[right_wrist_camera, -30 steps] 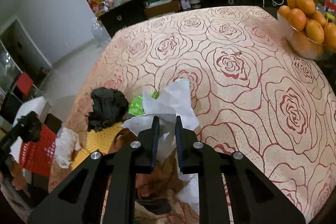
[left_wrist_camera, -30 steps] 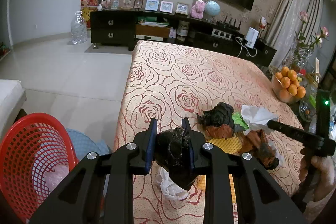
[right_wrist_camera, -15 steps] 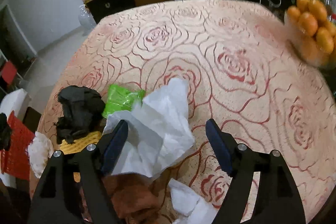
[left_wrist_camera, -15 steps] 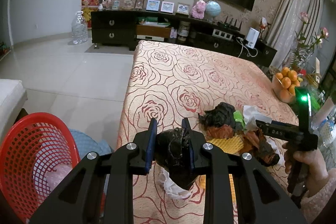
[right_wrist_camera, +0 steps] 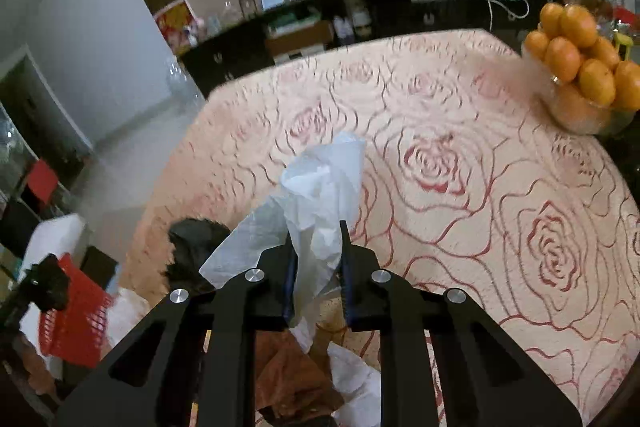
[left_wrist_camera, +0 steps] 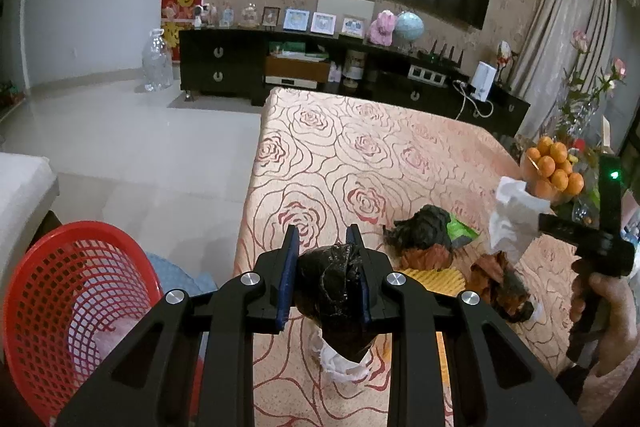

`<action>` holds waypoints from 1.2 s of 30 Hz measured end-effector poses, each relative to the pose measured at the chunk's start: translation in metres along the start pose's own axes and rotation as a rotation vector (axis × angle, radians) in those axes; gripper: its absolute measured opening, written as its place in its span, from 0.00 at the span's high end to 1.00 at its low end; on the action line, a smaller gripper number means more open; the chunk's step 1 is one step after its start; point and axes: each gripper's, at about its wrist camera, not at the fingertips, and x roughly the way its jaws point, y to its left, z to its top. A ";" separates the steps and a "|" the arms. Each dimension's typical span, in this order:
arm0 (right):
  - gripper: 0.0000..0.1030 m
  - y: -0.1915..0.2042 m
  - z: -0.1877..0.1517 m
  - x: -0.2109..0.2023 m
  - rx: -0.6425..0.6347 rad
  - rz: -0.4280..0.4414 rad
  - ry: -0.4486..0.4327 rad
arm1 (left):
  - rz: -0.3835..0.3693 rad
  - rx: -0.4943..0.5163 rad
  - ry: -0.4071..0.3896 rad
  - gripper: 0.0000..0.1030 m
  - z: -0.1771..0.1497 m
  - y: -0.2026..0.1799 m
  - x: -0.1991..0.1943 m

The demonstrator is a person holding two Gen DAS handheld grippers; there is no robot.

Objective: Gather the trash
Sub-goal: 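Grasp the white tissue with the right tool, lifting it off the bedspread, then carry the dark cloth and white tissue over the wastebasket with both tools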

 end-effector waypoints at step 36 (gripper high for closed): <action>0.83 0.199 -0.015 -0.046 -0.349 0.288 -0.087 | 0.185 -0.187 -0.137 0.77 0.000 0.104 -0.129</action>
